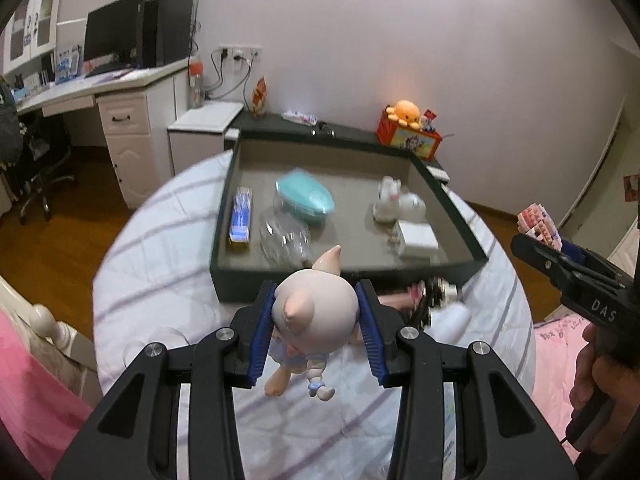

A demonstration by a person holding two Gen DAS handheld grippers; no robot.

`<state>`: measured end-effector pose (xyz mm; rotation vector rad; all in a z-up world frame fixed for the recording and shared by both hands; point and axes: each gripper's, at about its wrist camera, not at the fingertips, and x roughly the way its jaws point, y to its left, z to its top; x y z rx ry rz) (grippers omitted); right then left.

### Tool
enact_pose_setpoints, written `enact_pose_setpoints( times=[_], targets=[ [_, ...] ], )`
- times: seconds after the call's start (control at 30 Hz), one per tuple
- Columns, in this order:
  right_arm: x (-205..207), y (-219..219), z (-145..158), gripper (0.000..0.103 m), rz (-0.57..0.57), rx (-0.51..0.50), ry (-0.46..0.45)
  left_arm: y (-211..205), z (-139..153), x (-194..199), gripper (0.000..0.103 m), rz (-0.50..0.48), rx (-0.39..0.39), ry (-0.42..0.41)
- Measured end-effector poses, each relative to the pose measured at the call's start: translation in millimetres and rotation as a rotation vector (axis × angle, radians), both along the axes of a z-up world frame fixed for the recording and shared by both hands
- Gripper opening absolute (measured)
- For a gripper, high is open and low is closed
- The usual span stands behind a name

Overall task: Organize rigid objects
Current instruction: 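Place doll in the tray with left gripper while right places block figure there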

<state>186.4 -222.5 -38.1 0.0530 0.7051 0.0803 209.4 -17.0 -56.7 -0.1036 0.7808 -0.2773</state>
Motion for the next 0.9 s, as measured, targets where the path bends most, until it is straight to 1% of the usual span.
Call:
enact_pose_setpoints(
  times=[0.13, 0.27, 0.37, 0.5, 0.67, 0.83, 0.9],
  targets=[
    [12, 11, 13, 0.068, 0.029, -0.001, -0.028, 4, 19, 17, 0.040, 0.006, -0.002, -0.046],
    [33, 17, 24, 0.068, 0.053, -0.002, -0.051, 3, 36, 47, 0.040, 0.003, -0.013, -0.080],
    [57, 19, 26, 0.068, 0.066, 0.009, -0.047, -3, 39, 75, 0.040, -0.004, -0.019, -0.082],
    [95, 21, 21, 0.068, 0.075, 0.017, -0.018, -14, 31, 114, 0.040, -0.014, -0.013, -0.059],
    [146, 17, -4, 0.069, 0.074, 0.034, 0.056, -27, 9, 163, 0.040, -0.015, -0.005, -0.008],
    [176, 16, -28, 0.069, 0.070, 0.037, 0.123, -40, -11, 191, 0.040, -0.026, 0.017, 0.032],
    [185, 13, -39, 0.069, 0.064, 0.040, 0.150, -44, -17, 197, 0.040, -0.036, 0.011, 0.049]
  ],
)
